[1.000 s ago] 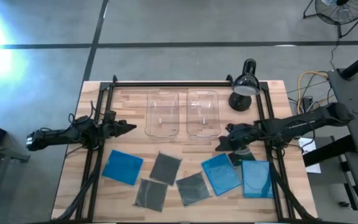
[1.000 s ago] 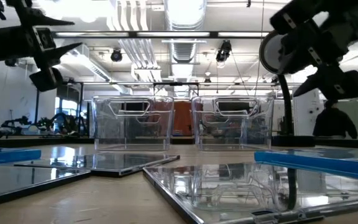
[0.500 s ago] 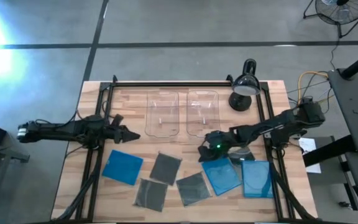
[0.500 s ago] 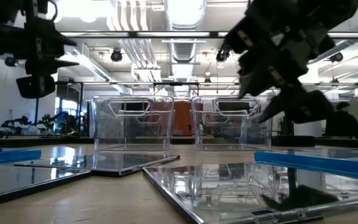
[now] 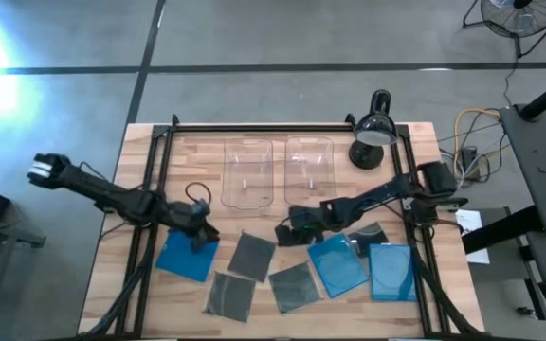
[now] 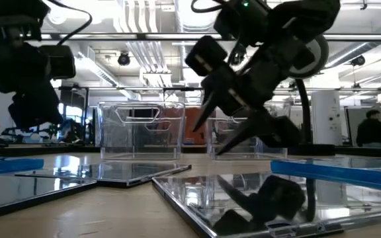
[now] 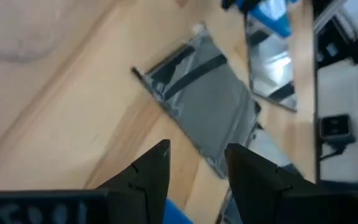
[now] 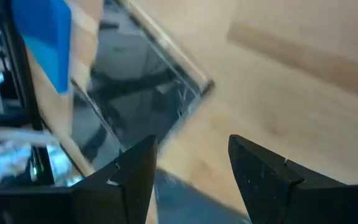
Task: Pick & place jewel cases by type
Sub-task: Put the black CD case into the right transparent bin
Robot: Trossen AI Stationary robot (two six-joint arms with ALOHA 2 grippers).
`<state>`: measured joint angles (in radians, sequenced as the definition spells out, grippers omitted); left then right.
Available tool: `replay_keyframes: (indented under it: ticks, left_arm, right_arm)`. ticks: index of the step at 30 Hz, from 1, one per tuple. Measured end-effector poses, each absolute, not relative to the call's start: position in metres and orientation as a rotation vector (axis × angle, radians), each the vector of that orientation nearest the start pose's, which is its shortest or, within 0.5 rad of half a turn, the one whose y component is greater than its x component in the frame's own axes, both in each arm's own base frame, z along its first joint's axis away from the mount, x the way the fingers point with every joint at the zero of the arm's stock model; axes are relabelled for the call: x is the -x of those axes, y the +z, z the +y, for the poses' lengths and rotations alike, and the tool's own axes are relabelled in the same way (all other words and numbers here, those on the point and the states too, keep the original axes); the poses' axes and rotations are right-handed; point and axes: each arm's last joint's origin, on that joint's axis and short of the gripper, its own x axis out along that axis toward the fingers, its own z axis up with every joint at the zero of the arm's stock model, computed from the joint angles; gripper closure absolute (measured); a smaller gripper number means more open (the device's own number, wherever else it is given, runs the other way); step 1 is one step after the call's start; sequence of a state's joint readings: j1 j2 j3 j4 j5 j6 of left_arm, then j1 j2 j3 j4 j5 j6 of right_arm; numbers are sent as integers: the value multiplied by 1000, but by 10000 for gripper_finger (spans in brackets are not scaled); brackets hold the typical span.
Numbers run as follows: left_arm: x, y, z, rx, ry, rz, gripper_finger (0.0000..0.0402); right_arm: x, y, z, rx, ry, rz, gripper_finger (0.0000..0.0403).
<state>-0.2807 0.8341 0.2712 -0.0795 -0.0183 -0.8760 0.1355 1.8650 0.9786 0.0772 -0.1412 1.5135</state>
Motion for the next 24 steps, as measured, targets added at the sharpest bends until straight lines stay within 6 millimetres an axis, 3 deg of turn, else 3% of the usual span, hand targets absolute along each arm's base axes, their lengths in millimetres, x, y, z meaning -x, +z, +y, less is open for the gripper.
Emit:
replay_keyframes:
  ticks: [5,11,18,24]
  left_arm:
    - [-164,165,-60,588,15,726,266]
    - [-183,163,-75,377,46,788,266]
    - [-202,143,-83,277,43,858,266]
    - [-215,126,-91,270,-46,872,266]
  right_arm:
    - [-377,137,63,-1417,-428,789,209]
    - [-391,133,88,-1340,-507,934,209]
    - [-395,141,101,-1313,-585,927,209]
    - [-393,130,100,-1341,-657,908,209]
